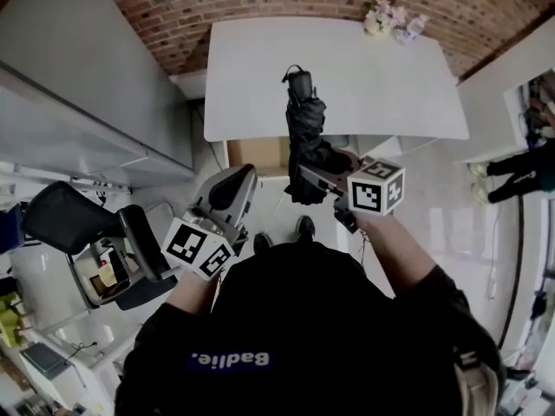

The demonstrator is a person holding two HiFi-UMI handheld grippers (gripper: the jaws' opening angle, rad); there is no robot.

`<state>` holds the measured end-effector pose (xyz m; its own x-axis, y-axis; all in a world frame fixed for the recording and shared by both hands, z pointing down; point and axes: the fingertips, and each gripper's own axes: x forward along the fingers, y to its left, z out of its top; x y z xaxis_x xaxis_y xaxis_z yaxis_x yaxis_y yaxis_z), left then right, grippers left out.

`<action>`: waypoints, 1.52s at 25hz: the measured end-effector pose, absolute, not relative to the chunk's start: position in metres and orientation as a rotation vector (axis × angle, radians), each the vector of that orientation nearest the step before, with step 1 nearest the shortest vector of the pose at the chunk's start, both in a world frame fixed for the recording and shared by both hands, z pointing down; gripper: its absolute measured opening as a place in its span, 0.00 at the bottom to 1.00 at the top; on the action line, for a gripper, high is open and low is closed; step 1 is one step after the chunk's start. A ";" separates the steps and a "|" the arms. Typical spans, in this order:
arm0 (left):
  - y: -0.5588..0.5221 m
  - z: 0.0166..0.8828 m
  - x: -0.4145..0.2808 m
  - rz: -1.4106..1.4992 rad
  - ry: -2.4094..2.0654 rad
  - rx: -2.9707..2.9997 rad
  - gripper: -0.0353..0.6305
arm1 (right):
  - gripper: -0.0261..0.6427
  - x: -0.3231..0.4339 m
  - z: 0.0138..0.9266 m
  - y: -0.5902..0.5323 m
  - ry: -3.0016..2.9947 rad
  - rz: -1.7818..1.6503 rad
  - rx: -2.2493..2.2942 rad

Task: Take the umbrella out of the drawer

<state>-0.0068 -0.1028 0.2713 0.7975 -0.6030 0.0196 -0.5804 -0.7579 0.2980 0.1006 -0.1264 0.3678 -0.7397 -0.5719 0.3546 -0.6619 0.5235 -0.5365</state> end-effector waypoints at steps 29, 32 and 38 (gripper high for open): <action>-0.077 0.253 0.033 -0.114 -0.765 2.753 0.05 | 0.42 0.138 0.300 -0.095 -2.825 1.085 1.196; -0.077 0.252 0.036 -0.115 -0.766 2.753 0.05 | 0.42 0.141 0.301 -0.095 -2.822 1.089 1.200; -0.077 0.253 0.035 -0.116 -0.768 2.753 0.05 | 0.42 0.141 0.302 -0.097 -2.815 1.086 1.206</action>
